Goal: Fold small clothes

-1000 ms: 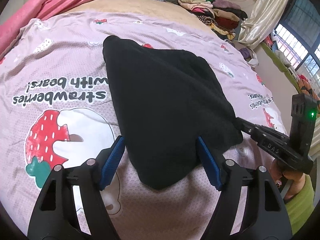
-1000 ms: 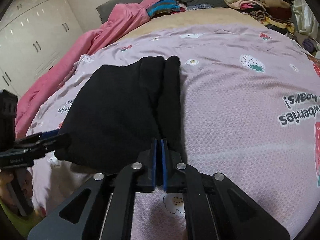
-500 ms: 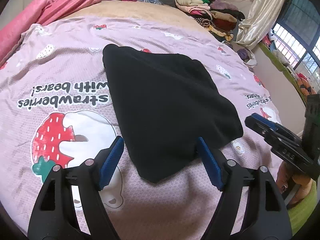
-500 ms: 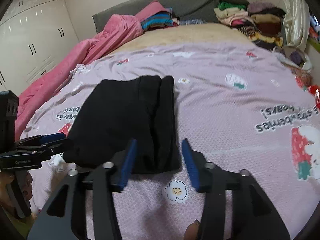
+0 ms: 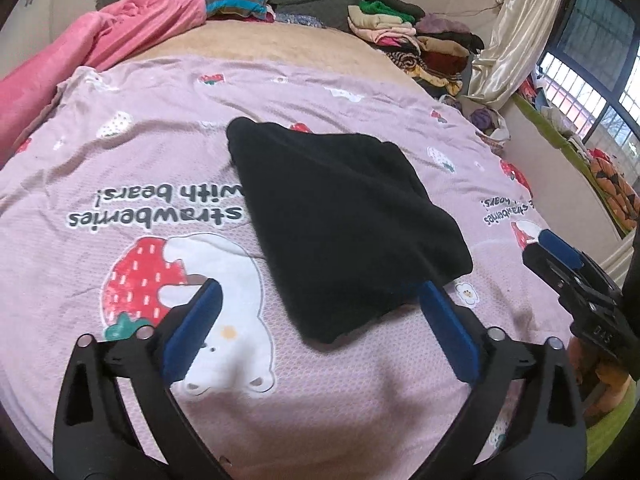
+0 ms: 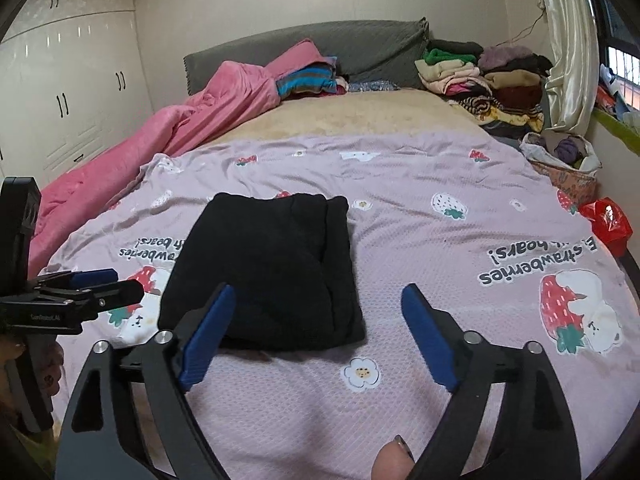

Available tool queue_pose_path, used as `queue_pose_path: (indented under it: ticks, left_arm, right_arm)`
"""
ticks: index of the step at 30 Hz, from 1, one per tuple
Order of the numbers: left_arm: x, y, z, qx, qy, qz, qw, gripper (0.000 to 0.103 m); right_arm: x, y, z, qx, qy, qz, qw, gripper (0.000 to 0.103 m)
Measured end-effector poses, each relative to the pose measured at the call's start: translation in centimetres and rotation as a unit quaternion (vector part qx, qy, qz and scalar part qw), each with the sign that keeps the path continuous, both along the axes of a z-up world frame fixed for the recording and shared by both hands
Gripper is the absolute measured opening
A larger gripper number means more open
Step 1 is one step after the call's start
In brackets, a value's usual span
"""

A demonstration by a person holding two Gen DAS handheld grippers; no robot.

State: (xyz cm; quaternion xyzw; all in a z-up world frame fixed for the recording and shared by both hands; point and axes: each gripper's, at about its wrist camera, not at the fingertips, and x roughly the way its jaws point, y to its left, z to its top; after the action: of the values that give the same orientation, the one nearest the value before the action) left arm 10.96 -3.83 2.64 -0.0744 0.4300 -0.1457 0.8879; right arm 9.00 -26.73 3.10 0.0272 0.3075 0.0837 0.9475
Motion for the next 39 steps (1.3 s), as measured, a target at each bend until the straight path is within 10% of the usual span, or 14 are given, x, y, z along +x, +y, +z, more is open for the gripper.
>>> queue_pose_path:
  ticks: [22, 39]
  left_arm:
    - [-8.0, 4.0, -0.5, 0.02, -0.049, 0.015, 0.9985, 0.093]
    - [-11.7, 3.3, -4.8, 0.022, -0.042, 0.015, 0.9988, 0.093]
  right_arm:
    - [-8.5, 2.6, -0.1, -0.002, -0.045, -0.037, 0.998, 0.098]
    - [-12.7, 3.3, -6.2, -0.026, -0.011, -0.083, 0.996, 0.099]
